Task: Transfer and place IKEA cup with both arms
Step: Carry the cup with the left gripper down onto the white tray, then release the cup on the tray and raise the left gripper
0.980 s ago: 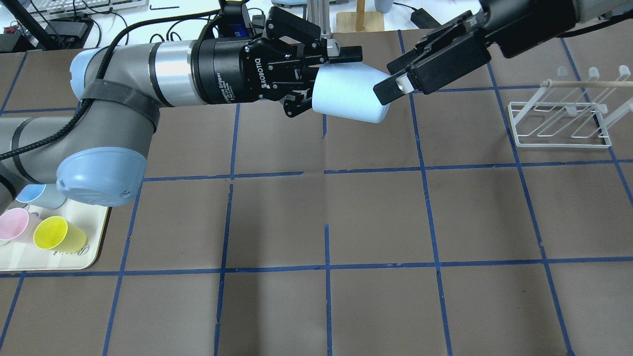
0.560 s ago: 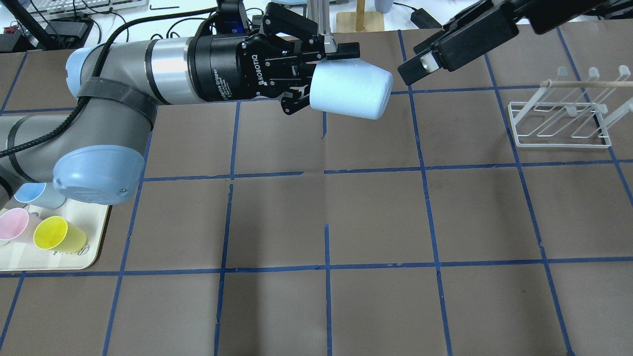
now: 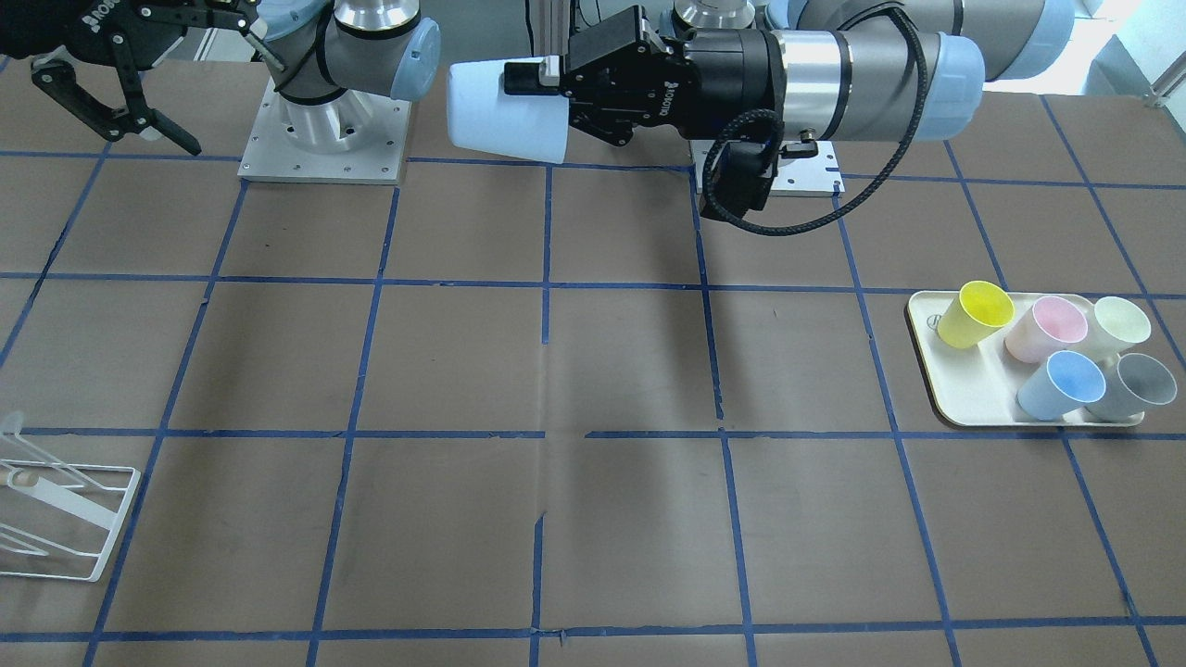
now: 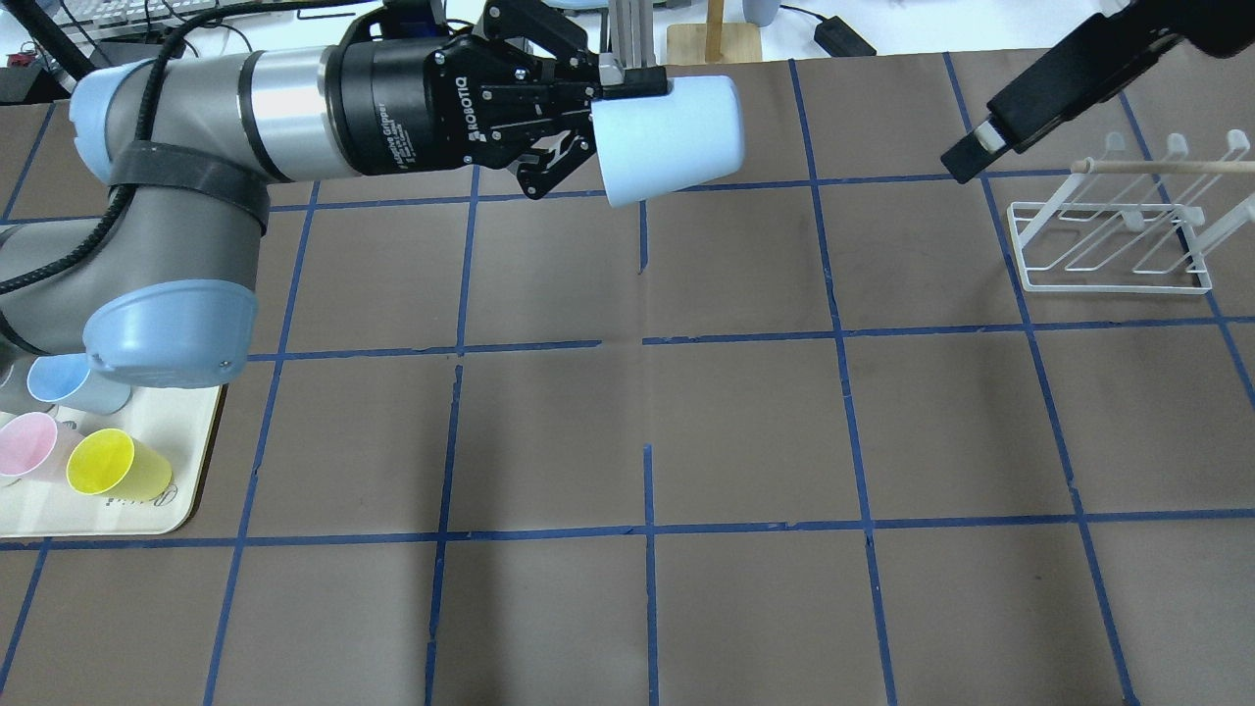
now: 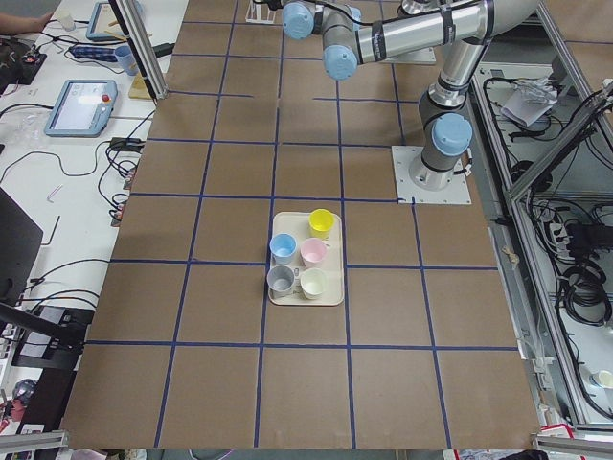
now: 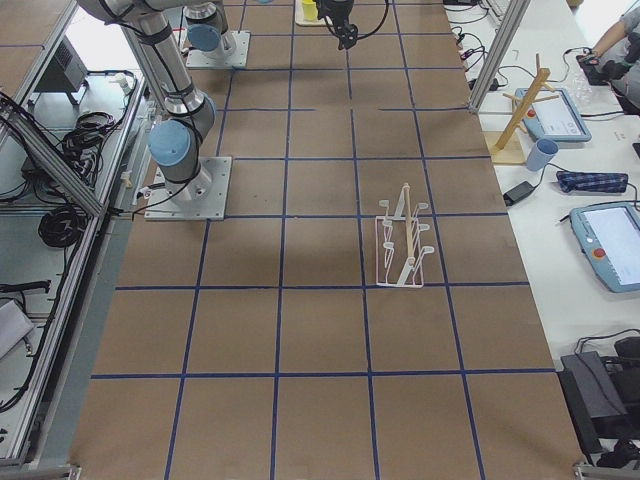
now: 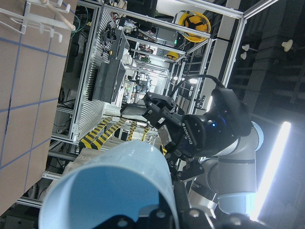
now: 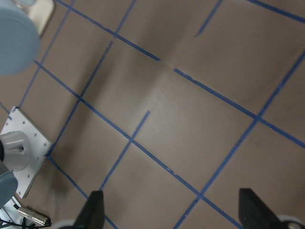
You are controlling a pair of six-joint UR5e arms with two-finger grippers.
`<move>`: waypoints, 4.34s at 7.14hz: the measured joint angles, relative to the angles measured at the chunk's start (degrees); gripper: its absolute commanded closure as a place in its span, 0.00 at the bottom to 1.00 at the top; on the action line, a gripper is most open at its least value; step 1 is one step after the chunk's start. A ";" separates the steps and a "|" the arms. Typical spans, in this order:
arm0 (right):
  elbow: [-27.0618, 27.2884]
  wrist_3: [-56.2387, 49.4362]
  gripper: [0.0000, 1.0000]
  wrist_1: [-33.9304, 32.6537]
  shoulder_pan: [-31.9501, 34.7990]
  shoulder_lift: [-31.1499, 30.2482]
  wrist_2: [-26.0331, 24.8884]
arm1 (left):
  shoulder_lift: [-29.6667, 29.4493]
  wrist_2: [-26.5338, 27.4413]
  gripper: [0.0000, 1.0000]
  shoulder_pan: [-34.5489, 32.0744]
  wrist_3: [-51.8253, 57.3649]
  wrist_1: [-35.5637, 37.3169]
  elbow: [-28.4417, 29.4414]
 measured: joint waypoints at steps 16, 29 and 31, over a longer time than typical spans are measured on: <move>3.55 51.29 0.02 -24.79 16.75 10.99 -23.44 | -4.03 89.81 1.00 23.29 66.27 -19.30 5.07; 3.67 51.37 0.00 -26.08 16.30 8.48 -23.68 | -20.03 95.14 0.18 30.70 79.33 -6.62 4.83; 3.67 51.31 0.00 -26.07 16.31 8.48 -23.67 | -20.07 95.12 0.00 30.66 79.30 -7.52 4.76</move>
